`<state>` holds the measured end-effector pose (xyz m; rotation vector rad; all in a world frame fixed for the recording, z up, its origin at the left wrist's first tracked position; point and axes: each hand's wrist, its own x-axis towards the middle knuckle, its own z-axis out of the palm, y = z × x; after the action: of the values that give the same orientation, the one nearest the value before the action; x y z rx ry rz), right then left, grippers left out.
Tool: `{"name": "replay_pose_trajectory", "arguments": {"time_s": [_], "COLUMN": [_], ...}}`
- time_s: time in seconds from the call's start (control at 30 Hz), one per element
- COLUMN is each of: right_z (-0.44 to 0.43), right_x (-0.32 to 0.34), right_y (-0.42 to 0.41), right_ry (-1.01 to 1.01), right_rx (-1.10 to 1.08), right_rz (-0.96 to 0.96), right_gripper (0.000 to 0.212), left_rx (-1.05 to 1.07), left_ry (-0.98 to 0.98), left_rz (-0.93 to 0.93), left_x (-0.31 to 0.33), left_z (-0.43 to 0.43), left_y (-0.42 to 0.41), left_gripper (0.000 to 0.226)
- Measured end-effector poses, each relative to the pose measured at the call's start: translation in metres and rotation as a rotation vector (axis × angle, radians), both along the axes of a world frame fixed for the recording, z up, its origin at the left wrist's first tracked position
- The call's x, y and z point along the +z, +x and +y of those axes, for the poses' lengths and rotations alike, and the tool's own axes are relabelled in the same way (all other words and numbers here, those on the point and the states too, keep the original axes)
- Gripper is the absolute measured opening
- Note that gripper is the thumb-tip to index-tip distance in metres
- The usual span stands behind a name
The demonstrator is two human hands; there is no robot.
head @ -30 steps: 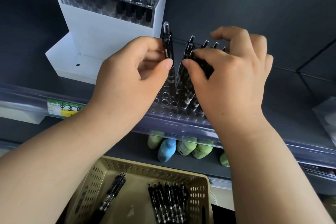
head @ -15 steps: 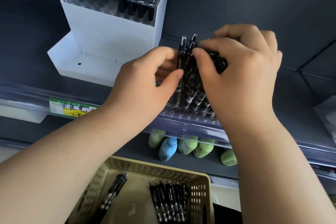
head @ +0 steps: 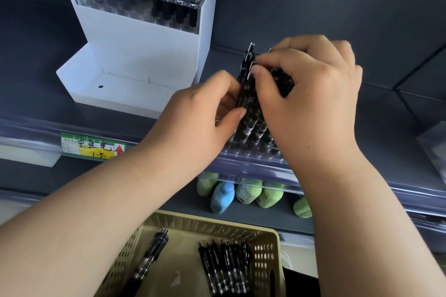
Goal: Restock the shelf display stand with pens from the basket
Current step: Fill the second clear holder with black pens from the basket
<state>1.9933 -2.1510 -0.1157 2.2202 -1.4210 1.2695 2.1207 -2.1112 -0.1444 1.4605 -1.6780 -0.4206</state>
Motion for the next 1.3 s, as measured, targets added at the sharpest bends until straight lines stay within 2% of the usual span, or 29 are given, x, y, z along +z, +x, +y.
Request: {"name": "replay_pose_trajectory", "arguments": {"time_s": [0.3,0.47,0.67,0.83,0.9,0.97,1.07,1.1,1.17,1.23,1.3], "right_z": [0.0,0.004,0.026,0.064,0.076,0.089,0.109,0.116,0.126,0.129,0.132], "right_x": [0.002,0.009,0.002,-0.023,-0.032,-0.039,-0.05,-0.053,-0.063,-0.084,-0.109], "right_y": [0.0,-0.002,0.001,-0.008,-0.014,-0.02,-0.025,-0.024,-0.022,-0.022,-0.019], "right_ry": [-0.005,-0.016,-0.105,-0.138,-0.062,0.049,0.227,0.34,0.697,1.025,1.224], "right_rx": [-0.009,0.003,0.108,0.286,0.359,0.435,0.379,0.314,0.158,0.045,-0.014], "right_rz": [-0.01,-0.003,0.035,0.11,0.097,0.068,0.168,0.241,0.414,0.523,0.597], "right_gripper": [0.014,0.014,0.016,0.018,0.018,0.019,0.035,0.039,0.043,0.033,0.017], "left_rx": [0.042,0.051,0.076,0.0,-0.099,-0.249,-0.409,-0.428,-0.413,-0.33,-0.22], "left_ry": [0.013,0.071,0.032,0.309,0.493,0.716,0.993,1.034,1.069,1.082,1.071], "left_rz": [-0.067,-0.196,-0.283,-0.458,-0.501,-0.621,-0.836,-0.9,-0.955,-0.93,-0.878], "left_x": [-0.002,-0.006,-0.007,-0.018,-0.025,-0.036,-0.06,-0.07,-0.095,-0.12,-0.139], "left_z": [-0.002,-0.001,0.013,0.044,0.058,0.072,0.086,0.087,0.085,0.083,0.087], "left_y": [-0.001,0.005,0.022,0.037,0.04,0.04,0.035,0.032,0.025,0.024,0.028], "left_gripper": [0.017,0.023,0.019,0.019,0.014,0.017,0.03,0.032,0.037,0.037,0.034]}}
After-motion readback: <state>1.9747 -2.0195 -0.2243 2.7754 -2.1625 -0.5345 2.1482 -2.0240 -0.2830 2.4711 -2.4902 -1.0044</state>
